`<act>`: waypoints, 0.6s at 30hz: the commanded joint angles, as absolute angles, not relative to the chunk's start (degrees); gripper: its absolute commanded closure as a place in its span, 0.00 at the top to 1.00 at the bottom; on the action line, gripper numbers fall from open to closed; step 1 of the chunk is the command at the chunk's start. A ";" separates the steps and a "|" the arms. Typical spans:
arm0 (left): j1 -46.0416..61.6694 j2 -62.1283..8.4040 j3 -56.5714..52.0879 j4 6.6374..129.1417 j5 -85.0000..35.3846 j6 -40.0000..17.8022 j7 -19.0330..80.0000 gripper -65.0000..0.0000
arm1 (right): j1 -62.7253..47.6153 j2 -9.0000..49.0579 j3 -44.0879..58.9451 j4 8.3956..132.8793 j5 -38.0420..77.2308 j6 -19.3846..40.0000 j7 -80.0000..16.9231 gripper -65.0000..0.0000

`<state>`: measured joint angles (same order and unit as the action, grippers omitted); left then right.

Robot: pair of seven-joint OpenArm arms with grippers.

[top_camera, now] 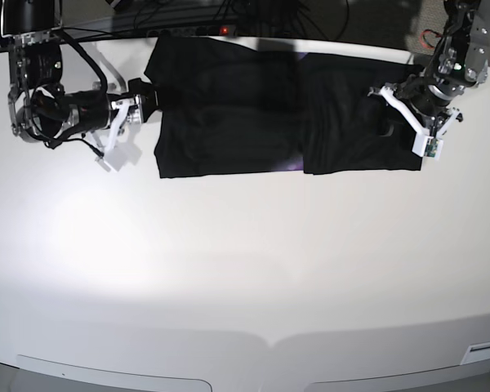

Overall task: Fold the T-shirt properly
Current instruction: 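Grasp the strip ends with both grippers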

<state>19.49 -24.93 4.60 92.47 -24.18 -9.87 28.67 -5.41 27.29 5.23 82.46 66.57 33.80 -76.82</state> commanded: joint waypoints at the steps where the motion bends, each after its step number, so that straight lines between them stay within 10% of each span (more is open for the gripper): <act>1: 19.33 -25.56 4.45 92.23 -23.40 -9.04 31.20 0.42 | -4.82 28.05 5.61 82.46 68.42 34.65 -76.79 0.72; 18: 17.82 -25.56 4.47 92.23 -23.57 -9.04 31.64 0.42 | -4.78 21.15 5.61 80.97 69.63 38.85 -76.77 0.72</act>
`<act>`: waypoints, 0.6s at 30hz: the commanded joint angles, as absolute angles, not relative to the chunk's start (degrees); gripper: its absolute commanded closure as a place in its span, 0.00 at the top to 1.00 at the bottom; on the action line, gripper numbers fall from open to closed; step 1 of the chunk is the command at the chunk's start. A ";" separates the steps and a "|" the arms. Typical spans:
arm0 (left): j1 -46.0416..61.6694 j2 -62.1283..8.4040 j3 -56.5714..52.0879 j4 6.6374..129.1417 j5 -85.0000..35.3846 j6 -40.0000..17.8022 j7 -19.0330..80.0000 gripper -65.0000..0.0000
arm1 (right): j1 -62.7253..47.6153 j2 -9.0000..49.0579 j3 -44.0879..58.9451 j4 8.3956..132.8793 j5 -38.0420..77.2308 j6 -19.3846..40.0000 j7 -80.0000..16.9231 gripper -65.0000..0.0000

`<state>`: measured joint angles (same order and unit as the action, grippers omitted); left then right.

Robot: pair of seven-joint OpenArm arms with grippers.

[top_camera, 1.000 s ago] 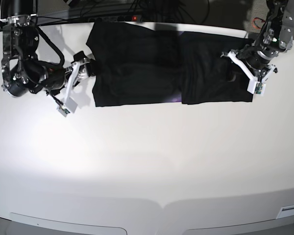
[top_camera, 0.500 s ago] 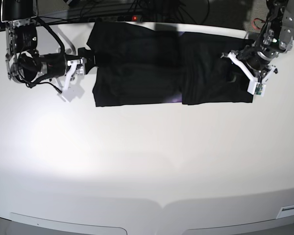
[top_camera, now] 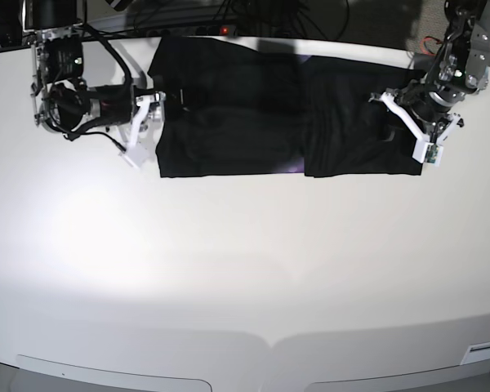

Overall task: Fold the T-shirt properly
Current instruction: 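Grasp the strip ends with both grippers, then fold the right gripper's strip end over toward the left gripper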

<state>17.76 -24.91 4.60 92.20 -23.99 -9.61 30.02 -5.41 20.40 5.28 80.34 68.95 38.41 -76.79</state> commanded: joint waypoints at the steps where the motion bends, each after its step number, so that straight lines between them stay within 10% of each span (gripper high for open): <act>1: 17.82 -25.56 4.47 92.23 -23.57 -9.04 31.66 0.42 | -4.78 20.69 5.63 80.97 69.43 38.85 -76.75 0.72; 6: 17.93 -25.56 4.47 92.23 -23.57 -9.04 31.66 0.42 | -4.78 20.16 5.63 80.97 69.19 39.00 -75.31 0.66; 18: 17.96 -25.58 4.47 92.23 -23.57 -9.04 32.10 0.42 | -4.78 20.16 5.63 80.97 61.69 39.03 -65.49 0.00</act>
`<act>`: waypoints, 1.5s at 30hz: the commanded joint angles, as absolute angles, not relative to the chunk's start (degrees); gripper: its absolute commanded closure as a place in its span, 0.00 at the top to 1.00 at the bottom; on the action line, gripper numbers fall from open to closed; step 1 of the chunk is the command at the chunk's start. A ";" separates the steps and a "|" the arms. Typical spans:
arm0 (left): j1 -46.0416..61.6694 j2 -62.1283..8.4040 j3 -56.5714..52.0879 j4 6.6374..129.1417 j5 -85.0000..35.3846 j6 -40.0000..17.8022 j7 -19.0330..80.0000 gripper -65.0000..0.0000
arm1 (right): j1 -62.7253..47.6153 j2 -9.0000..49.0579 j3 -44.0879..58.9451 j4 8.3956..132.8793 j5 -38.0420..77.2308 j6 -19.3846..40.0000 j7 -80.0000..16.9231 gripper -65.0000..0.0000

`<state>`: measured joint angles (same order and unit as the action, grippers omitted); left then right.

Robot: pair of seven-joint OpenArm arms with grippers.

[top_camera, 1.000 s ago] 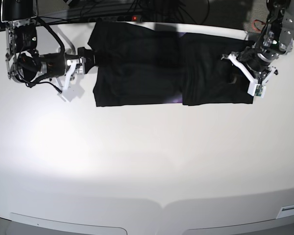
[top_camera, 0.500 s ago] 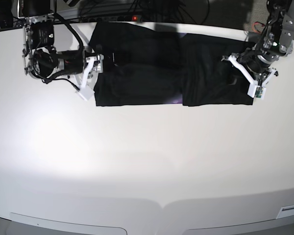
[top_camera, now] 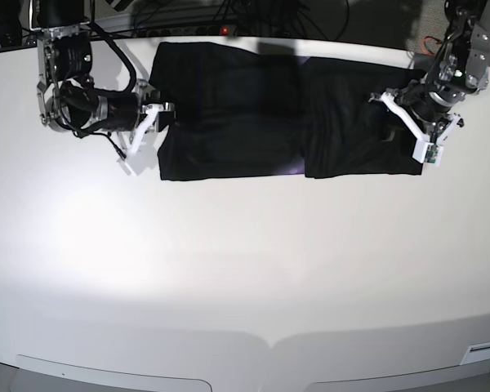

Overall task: Fold the T-shirt properly
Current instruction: 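Fold the right gripper's strip end over toward the left gripper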

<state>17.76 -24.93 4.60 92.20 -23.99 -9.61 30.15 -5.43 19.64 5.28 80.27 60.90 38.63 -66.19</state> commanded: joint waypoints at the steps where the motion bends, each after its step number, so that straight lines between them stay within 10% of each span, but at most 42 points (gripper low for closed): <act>1: 17.96 -25.56 4.47 92.23 -23.57 -9.04 32.10 0.42 | -4.78 20.16 5.63 80.97 61.69 39.03 -65.49 0.00; 24: 18.81 -25.91 4.45 98.54 -16.19 -10.52 32.80 0.42 | -3.70 26.13 5.98 87.64 65.17 40.00 -66.76 0.00; 45: 19.03 -19.75 4.47 85.80 -18.04 -19.81 24.10 0.42 | -3.51 0.45 -8.86 98.02 52.25 39.57 -65.25 0.00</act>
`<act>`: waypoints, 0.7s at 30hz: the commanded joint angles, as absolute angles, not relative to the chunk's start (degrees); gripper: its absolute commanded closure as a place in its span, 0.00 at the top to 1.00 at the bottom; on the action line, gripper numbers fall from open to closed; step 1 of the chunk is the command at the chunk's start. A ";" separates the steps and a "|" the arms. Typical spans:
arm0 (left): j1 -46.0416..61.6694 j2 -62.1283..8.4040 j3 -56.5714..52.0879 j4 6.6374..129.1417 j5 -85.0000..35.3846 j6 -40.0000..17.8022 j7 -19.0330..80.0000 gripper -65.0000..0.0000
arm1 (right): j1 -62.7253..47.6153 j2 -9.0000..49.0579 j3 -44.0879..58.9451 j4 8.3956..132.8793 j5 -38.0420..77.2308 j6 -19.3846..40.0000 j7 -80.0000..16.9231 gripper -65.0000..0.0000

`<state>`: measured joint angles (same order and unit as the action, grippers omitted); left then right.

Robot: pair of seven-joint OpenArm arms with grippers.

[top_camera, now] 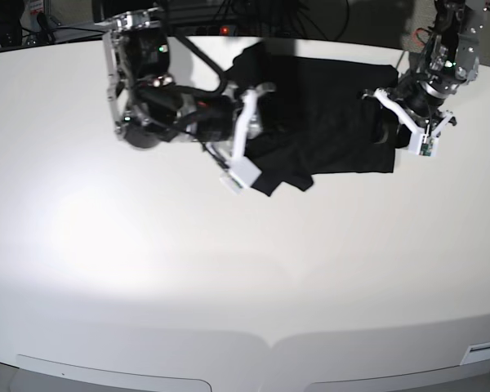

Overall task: Fold the T-shirt properly
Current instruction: 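Fold the right gripper's strip end over toward the left gripper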

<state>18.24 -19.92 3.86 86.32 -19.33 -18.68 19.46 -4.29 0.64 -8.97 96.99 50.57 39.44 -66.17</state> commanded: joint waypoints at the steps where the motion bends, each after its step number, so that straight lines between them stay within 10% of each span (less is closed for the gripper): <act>1: 19.07 -19.09 4.47 85.80 -18.04 -20.23 24.14 0.42 | -3.49 -0.82 -10.07 98.02 50.17 39.31 -64.29 0.00; 21: 20.97 -14.00 4.60 85.86 -20.53 -26.65 25.65 0.42 | -2.70 -9.00 -16.95 96.27 39.11 38.00 -55.29 0.00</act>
<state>19.73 -14.09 4.03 86.41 -22.13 -26.44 19.44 -3.51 -8.38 -16.67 95.35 37.54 37.74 -56.82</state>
